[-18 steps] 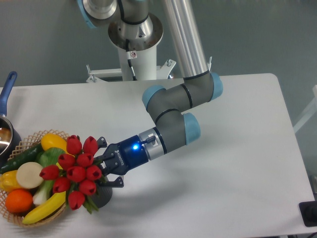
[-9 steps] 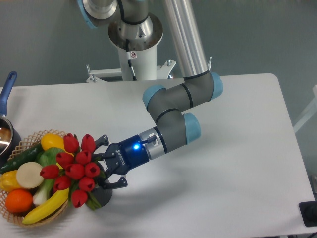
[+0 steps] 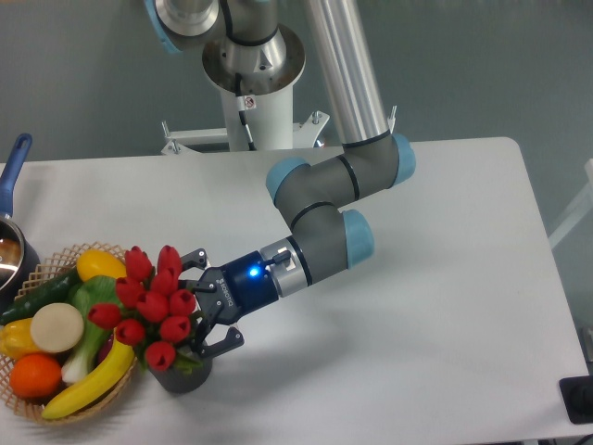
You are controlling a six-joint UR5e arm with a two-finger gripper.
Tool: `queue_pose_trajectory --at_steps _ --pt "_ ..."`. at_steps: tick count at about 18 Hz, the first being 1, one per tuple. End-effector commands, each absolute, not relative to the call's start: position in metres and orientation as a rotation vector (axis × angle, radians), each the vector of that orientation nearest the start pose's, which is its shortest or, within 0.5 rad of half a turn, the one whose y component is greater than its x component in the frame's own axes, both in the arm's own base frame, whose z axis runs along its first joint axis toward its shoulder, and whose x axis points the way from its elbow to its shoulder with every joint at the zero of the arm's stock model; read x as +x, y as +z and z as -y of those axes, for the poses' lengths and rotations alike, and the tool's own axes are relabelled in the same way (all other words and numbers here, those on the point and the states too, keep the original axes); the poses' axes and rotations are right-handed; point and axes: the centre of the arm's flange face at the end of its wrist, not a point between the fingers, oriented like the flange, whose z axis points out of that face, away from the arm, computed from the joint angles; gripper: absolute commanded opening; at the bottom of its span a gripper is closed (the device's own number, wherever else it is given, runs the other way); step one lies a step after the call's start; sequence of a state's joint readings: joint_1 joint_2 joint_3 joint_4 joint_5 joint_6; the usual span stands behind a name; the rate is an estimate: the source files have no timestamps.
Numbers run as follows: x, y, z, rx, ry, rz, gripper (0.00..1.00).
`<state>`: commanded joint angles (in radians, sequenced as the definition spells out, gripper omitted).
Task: Insert the flowers into the vase
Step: 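Open the gripper to release the tulips standing in the vase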
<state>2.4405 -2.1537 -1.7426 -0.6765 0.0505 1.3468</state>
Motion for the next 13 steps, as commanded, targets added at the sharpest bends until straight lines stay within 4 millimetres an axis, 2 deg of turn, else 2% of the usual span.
queue_pose_trajectory --at_steps 13 --pt "-0.3233 0.2643 -0.5670 -1.774 -0.483 -0.552 1.00"
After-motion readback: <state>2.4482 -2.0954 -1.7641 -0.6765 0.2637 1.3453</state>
